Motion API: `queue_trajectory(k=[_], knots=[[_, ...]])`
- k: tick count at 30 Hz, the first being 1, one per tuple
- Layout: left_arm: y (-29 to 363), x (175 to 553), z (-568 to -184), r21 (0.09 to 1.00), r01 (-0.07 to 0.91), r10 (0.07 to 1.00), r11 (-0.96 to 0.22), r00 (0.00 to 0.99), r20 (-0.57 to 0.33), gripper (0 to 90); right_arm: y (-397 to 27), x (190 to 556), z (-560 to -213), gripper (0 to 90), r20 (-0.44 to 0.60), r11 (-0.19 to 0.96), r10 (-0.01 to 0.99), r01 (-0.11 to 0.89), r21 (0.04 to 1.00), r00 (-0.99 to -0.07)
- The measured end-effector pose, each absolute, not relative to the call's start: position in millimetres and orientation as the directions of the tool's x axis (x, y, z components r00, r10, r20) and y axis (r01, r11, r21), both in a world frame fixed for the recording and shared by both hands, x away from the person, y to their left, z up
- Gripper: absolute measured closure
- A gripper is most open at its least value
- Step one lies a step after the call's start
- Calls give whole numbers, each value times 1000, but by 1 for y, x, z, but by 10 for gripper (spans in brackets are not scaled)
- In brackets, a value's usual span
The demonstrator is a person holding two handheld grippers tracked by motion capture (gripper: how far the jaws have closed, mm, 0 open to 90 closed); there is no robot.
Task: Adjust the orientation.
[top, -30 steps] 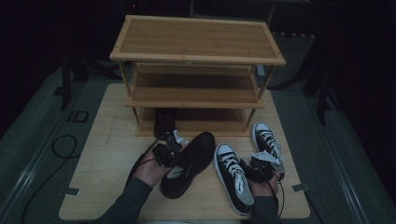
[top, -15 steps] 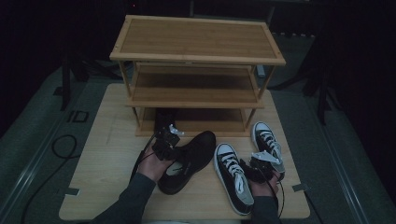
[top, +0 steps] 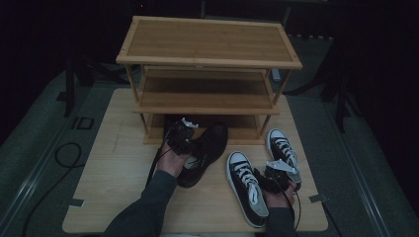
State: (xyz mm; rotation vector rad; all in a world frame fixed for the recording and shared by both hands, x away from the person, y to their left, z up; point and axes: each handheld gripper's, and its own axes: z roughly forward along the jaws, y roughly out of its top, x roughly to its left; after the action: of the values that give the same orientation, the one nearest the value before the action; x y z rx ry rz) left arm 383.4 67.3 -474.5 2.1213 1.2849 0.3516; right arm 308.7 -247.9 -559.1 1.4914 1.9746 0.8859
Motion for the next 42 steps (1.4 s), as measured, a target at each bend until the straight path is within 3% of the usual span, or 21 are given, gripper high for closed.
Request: queue_trajectory(k=[14,25,29,33,41,42], knots=[[67,406,-475,697,685,943,-211,329,-38,878,-248,309,-559,485,-11,185,963,632,753,-269],[66,412,-477,708,685,962,-172,271,-29,863,-248,309,-559,485,-11,185,963,631,753,-269],[67,413,-477,707,685,962,-178,272,-20,815,-248,309,-559,485,-10,185,963,632,753,-270],[68,412,-479,706,680,964,-198,264,16,681,-248,309,-559,485,-10,185,963,632,753,-270],[73,400,-474,710,673,957,-207,289,5,596,-248,309,-559,485,-11,186,963,631,753,-270],[75,394,-469,721,667,953,-190,302,-28,593,-248,309,-559,485,-11,186,963,631,753,-270]])
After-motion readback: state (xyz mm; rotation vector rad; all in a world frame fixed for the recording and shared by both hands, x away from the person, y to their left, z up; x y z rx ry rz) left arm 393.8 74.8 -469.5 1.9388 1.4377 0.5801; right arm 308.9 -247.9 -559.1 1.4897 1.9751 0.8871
